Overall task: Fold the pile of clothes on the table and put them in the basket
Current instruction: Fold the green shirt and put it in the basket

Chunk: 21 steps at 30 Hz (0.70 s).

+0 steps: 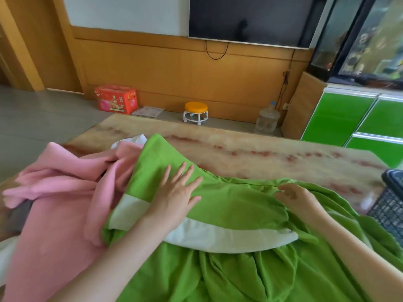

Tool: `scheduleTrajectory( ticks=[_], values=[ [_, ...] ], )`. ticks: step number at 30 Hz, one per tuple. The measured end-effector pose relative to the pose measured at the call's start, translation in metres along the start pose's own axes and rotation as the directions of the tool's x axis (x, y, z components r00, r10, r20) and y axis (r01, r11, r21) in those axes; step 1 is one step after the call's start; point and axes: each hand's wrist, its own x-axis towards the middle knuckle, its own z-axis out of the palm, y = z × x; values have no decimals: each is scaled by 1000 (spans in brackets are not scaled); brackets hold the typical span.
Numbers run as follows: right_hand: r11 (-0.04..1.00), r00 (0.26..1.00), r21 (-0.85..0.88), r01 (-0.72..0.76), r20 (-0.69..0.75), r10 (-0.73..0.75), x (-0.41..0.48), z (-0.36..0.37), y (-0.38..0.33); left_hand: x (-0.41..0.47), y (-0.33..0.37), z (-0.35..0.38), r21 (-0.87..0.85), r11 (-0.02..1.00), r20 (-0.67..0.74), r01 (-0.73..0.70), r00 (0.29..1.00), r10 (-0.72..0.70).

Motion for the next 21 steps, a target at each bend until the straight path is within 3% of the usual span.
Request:
scheduleTrajectory(
  ticks=[3,6,8,11,13,16,18,21],
  values=[
    [970,983,-235,-68,147,105,5,-8,19,14,-13,18,161,981,169,110,976,-138],
    [951,956,-302,-69,254,150,-1,-15,33,12,-19,32,241,965,225,103,961,-159],
    [987,976,-154,-43,204,74,-8,-19,39,11,-16,34,249,961,227,123,957,-181],
    [983,999,178,-47,9,46,-14,-26,41,15,-11,30,249,957,255,147,944,-211],
    [997,999,57,-49,-16,50,-15,-28,40,16,-8,29,248,956,256,158,941,-222],
    [913,1000,-409,3,-14,-10,-27,-17,33,17,16,25,161,975,170,150,969,-177],
    [889,987,-431,151,23,-156,-42,-6,25,17,46,24,42,995,141,86,986,-91],
    [881,942,-364,304,254,-220,-68,27,25,8,90,38,-121,993,198,12,980,12]
  ],
)
